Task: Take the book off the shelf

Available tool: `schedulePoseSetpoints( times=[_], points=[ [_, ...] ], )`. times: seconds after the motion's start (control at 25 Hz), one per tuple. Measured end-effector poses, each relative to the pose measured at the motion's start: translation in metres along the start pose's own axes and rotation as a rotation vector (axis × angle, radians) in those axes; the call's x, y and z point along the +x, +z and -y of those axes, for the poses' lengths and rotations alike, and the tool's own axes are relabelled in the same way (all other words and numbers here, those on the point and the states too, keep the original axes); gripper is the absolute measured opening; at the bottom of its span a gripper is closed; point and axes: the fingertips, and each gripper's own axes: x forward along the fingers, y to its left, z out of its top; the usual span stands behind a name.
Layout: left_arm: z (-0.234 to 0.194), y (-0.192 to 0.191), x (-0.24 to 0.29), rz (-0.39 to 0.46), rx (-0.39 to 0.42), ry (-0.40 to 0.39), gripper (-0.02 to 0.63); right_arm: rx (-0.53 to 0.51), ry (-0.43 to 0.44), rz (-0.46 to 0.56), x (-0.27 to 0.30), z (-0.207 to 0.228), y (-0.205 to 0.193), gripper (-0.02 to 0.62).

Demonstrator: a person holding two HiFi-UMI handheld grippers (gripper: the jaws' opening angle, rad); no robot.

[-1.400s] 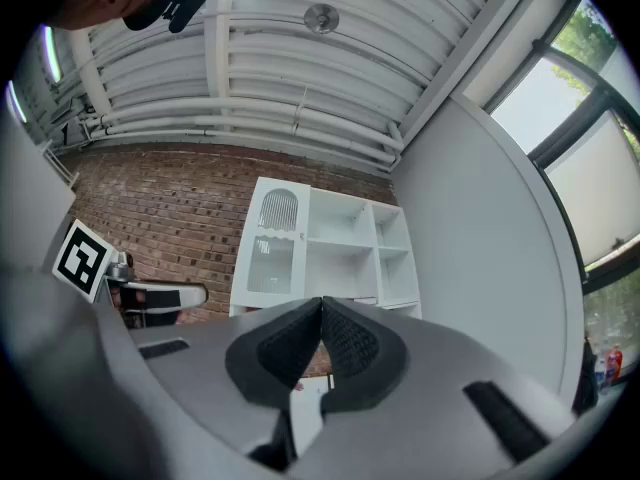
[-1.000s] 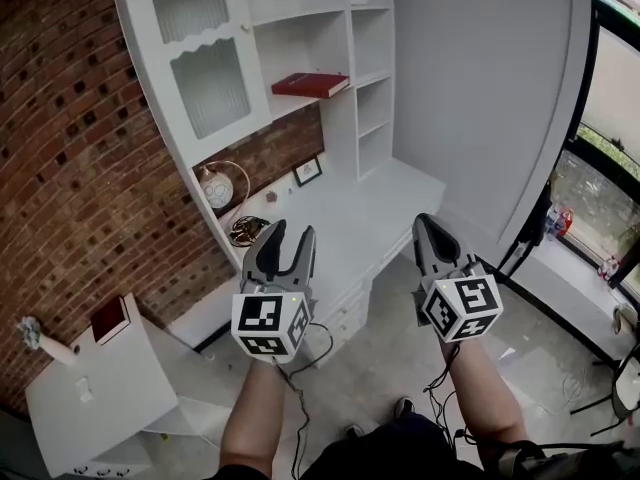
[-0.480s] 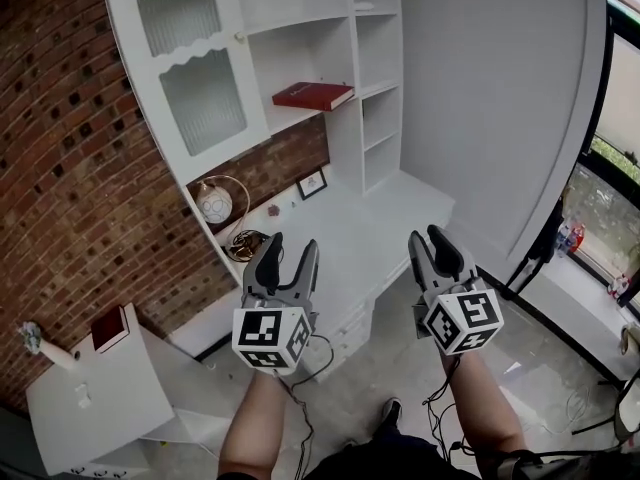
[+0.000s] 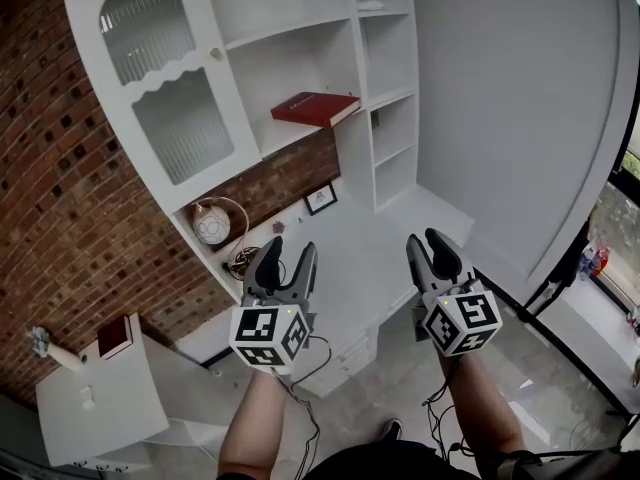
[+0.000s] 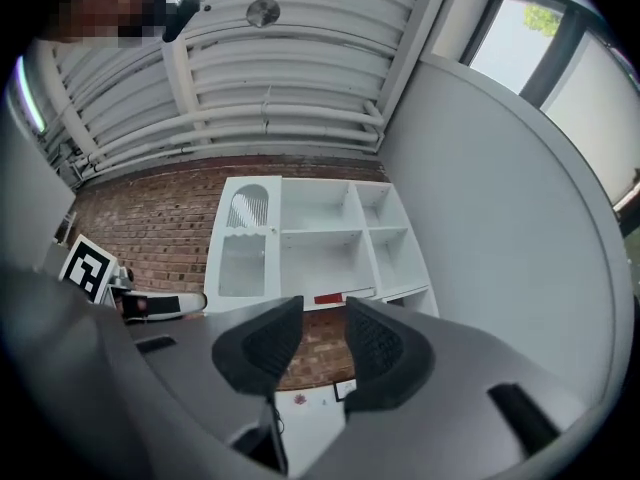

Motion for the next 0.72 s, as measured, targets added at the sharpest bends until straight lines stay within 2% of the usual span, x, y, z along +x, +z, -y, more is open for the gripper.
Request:
schedulePoseSetpoints(
  times=[0.16, 0.28, 0.44, 0.72],
  points=[
    [0.002, -0.005, 0.028, -0.014, -0.023, 0.024, 0.21, 0.001, 0.029, -0.009, 0.021, 0.024, -0.002, 0.117],
    [0.002, -0.009, 0.044, -0.017, -0.068, 0.037, 0.21, -0.027, 0.038, -0.005, 0.032, 0.038, -0.001, 0.117],
    [-0.005, -0.019, 0.062, -0.035, -0.122, 0.054, 0.21, -0.013, 0.048, -0.009, 0.046, 0.052, -0.006, 0.117],
    [-0.016, -0.026, 0.097, -0.042, -0.116, 0.049, 0.21, -0.005, 0.033, -0.024, 0.072, 0.072, -0.021, 0.117]
  ],
)
